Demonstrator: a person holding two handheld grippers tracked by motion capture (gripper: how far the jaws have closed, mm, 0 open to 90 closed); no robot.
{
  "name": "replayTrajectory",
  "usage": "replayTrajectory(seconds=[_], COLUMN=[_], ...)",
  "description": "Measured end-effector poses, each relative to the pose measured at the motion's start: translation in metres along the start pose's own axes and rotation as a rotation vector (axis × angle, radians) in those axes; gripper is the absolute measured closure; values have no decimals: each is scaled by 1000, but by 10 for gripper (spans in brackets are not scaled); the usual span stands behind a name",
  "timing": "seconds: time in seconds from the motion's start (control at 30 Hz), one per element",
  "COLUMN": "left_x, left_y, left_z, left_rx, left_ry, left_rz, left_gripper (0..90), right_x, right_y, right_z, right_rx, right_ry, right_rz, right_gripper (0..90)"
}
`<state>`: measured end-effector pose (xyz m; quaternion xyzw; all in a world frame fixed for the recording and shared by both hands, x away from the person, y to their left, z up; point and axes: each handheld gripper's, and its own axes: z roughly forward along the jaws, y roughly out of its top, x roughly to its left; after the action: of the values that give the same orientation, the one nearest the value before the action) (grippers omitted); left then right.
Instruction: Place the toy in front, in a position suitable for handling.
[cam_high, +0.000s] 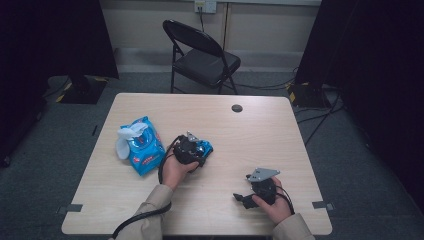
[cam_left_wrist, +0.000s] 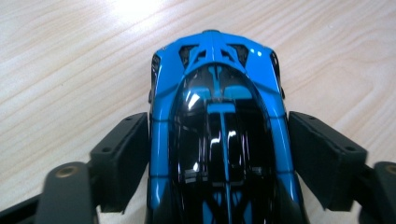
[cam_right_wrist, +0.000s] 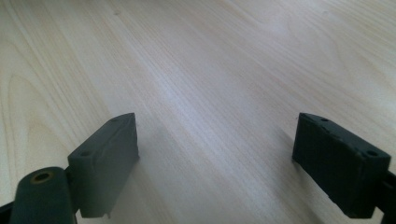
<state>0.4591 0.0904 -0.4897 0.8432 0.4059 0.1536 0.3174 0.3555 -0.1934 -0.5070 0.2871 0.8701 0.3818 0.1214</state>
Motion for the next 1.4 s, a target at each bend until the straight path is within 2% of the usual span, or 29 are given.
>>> replayTrajectory(seconds=[0.13,0.2,0.37,0.53,0.6,0.67,0.77,0.9,0.97,1.07,1.2,1.33,1.4], left_x=[0,3,3,4,3,5,4,5,4,3,2,-4,-9], left_y=[-4,-4,-4,-3,-3,-1,-1,1,2,4,6,8,9], left_z=[-2,-2,-2,-5,-4,-7,-8,-12,-13,-17,-19,-23,-26], left_rx=[9,0,-5,12,-2,16,9,4,7,17,17,-4,-5], left_ry=[-12,-19,-25,-28,-17,-29,-18,-29,-33,-38,-44,-47,-63], left_rz=[10,-3,-29,-23,-30,-22,-24,-15,-26,-6,0,8,28], left_gripper=[232,268,277,279,279,279,280,280,280,280,280,280,279], right_x=[0,0,0,0,0,0,0,0,0,0,0,0,0], right_y=[0,0,0,0,0,0,0,0,0,0,0,0,0], right_z=[0,0,0,0,0,0,0,0,0,0,0,0,0], right_rx=[0,0,0,0,0,0,0,0,0,0,0,0,0], right_ry=[0,0,0,0,0,0,0,0,0,0,0,0,0], right_rz=[0,0,0,0,0,0,0,0,0,0,0,0,0], right_gripper=[136,136,136,136,136,136,136,136,136,136,136,136,136])
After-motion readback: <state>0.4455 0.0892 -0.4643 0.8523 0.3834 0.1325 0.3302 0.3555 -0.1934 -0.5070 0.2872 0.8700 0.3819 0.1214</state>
